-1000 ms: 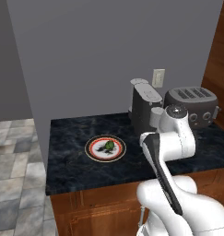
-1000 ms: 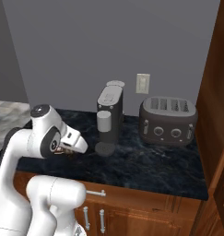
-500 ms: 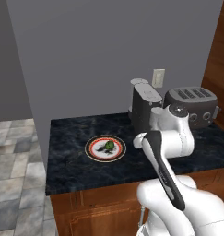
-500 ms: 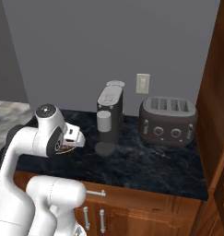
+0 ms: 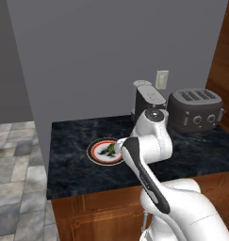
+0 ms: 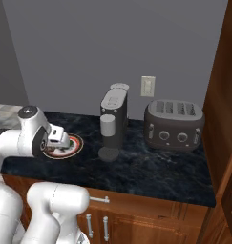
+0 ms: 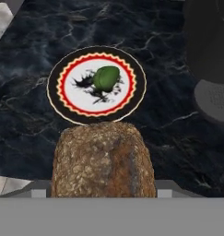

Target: Pick the avocado and bread from the counter and place them on the plate. Then pick the jam from the cabinet and place it next to the plate. Lastly close the cabinet door.

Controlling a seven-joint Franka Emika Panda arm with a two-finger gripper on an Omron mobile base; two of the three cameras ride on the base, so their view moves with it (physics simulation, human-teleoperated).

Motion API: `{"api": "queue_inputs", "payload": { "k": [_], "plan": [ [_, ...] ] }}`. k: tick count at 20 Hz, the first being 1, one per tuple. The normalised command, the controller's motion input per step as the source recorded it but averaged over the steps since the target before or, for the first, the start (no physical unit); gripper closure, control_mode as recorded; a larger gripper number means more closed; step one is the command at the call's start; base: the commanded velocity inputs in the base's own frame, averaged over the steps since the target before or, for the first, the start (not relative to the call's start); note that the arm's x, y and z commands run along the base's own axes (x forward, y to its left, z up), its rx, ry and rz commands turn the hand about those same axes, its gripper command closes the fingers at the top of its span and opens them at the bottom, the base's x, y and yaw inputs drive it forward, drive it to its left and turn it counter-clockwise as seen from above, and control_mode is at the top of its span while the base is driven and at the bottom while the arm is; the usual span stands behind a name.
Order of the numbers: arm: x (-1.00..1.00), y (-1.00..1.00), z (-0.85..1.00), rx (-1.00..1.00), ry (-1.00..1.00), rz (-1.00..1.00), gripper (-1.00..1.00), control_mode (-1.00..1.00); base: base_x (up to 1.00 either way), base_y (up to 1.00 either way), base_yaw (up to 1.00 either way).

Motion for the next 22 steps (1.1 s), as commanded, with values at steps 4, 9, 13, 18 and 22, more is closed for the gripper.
{"api": "queue_inputs", "payload": {
  "k": [4, 9, 13, 18, 22],
  "plan": [
    [0.40, 0.53, -0.17, -0.05, 0.04, 0.04, 1.00, -1.00, 0.00, 0.00, 0.00],
    [0.54, 0.31, -0.23, -0.10, 0.06, 0.00, 1.00, -1.00, 0.00, 0.00, 0.00],
    [0.61, 0.09, -0.24, -0.07, 0.10, 0.00, 1.00, -1.00, 0.00, 0.00, 0.00],
    [0.52, 0.20, -0.15, -0.04, 0.17, 0.00, 1.00, -1.00, 0.00, 0.00, 0.00],
    [0.51, 0.18, -0.18, 0.00, 0.26, 0.00, 1.00, -1.00, 0.00, 0.00, 0.00]
  ]
}}
